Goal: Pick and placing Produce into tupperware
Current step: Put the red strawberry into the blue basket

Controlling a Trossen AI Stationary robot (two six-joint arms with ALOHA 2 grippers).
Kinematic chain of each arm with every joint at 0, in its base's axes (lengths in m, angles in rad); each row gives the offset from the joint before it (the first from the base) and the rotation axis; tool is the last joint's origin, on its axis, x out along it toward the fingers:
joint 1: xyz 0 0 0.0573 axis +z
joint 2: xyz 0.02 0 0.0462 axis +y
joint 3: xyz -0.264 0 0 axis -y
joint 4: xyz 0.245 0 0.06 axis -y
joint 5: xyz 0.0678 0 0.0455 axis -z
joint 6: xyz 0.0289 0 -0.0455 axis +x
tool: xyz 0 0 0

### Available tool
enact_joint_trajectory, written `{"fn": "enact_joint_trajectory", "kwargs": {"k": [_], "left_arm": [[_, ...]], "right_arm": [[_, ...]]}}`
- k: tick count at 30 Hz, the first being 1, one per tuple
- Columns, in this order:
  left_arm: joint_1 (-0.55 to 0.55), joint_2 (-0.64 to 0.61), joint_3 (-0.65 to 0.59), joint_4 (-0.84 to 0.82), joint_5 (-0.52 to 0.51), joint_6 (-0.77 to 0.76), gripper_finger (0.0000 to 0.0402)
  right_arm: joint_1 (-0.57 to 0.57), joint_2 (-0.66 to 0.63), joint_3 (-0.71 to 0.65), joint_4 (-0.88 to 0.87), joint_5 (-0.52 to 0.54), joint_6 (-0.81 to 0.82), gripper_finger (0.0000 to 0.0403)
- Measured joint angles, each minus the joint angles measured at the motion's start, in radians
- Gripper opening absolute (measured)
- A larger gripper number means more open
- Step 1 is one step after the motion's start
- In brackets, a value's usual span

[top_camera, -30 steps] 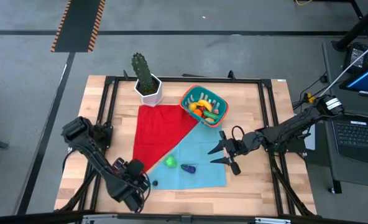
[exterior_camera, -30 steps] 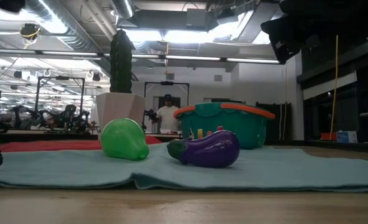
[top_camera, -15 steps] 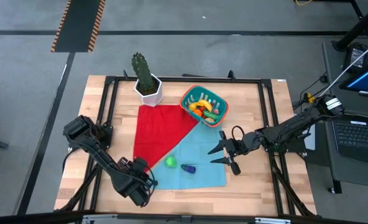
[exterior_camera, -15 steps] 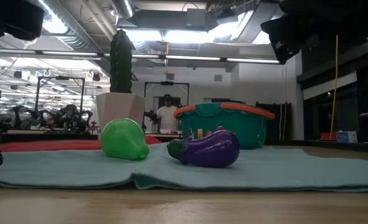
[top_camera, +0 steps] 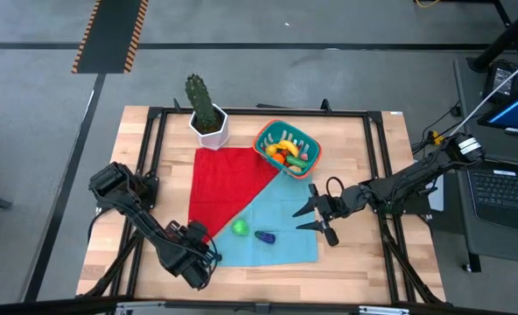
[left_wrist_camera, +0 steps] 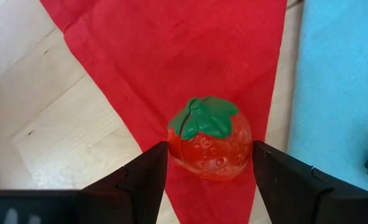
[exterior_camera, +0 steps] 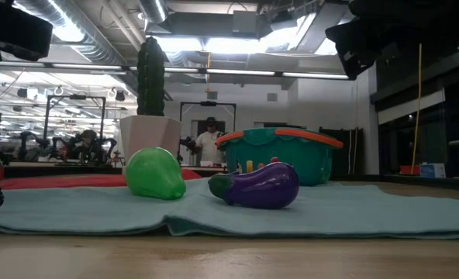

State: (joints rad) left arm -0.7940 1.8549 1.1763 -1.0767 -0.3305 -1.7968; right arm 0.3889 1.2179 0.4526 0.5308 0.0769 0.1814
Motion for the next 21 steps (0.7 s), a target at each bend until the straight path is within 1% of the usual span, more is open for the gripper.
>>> {"fn": "enact_joint_trajectory", "kwargs": {"k": [11,17,21], "left_arm": [[0.0,0.0,0.0,0.0,0.0,0.001,0.0222],[0.0,0.0,-0.063,0.085,0.005,0.004,0.0222],[0.004,0.0,-0.066,0.084,0.006,0.029,0.0222]], "right_arm": [[0.0,0.0,0.0,0.0,0.0,0.0,0.0174],[0.0,0.0,0.0,0.0,-0.001,0.001,0.0174],[0.0,0.0,0.0,0.0,-0.001,0.001,0.0174]]}}
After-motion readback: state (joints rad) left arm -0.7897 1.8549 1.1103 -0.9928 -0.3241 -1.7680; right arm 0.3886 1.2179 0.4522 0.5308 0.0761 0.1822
